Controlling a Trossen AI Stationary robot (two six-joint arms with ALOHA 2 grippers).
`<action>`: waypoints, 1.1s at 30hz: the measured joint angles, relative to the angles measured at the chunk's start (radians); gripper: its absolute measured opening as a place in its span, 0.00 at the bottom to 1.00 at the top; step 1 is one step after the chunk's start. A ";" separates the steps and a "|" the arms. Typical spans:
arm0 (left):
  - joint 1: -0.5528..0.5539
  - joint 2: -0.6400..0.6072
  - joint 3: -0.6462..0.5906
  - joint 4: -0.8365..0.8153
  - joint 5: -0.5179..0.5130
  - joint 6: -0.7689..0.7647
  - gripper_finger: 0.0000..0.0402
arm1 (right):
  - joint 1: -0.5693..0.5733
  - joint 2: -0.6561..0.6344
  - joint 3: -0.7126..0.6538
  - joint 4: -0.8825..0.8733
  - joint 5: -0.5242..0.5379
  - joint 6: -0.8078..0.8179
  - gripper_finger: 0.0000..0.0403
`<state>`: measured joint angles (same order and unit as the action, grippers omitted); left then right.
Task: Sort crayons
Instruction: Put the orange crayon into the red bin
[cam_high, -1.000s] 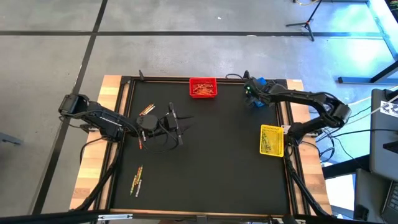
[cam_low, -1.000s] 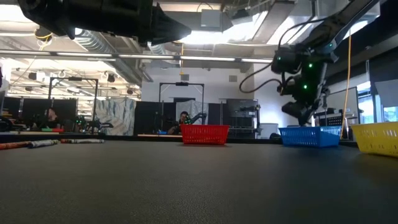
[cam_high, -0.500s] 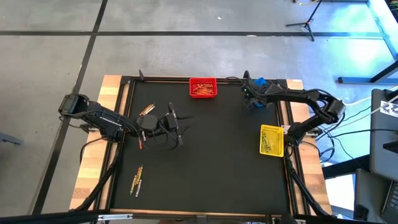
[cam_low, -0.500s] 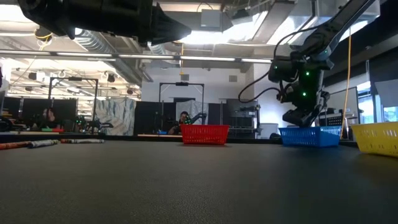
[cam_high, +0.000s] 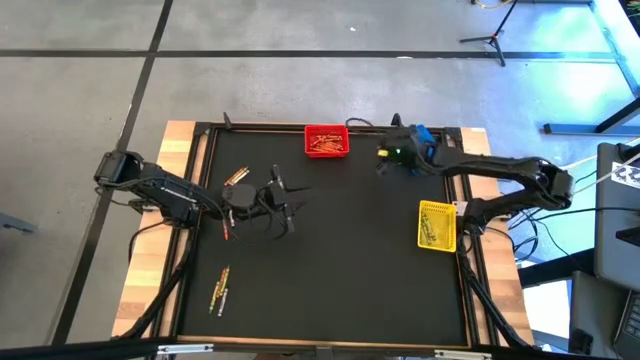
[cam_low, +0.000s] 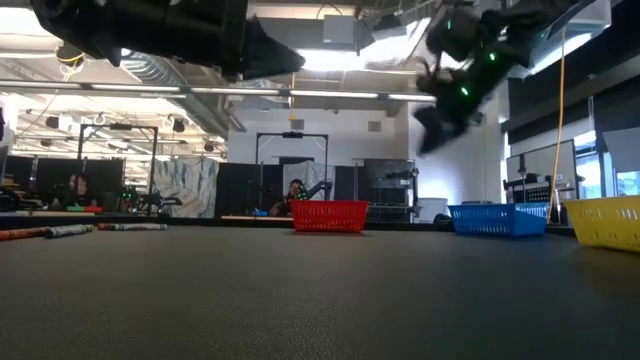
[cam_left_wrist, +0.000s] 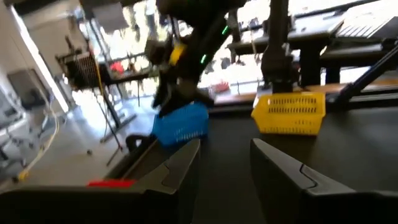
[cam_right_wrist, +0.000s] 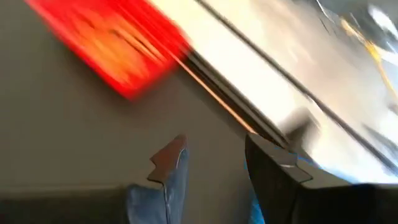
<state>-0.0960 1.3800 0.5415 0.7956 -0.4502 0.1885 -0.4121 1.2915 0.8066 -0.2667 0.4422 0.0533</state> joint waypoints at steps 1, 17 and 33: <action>0.007 0.000 0.000 -0.014 0.000 -0.016 0.33 | 0.027 0.001 -0.003 0.064 -0.020 -0.016 0.39; 0.109 0.000 0.167 -0.666 -0.065 -0.208 0.33 | 0.291 0.016 -0.056 0.513 -0.248 -0.113 0.39; 0.292 0.000 0.491 -1.500 -0.051 -0.368 0.33 | 0.500 0.016 -0.056 0.655 -0.243 -0.170 0.39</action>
<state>0.1955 1.3800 1.0326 -0.7048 -0.5015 -0.1791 0.0883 1.3071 0.7502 0.3881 0.1990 -0.1169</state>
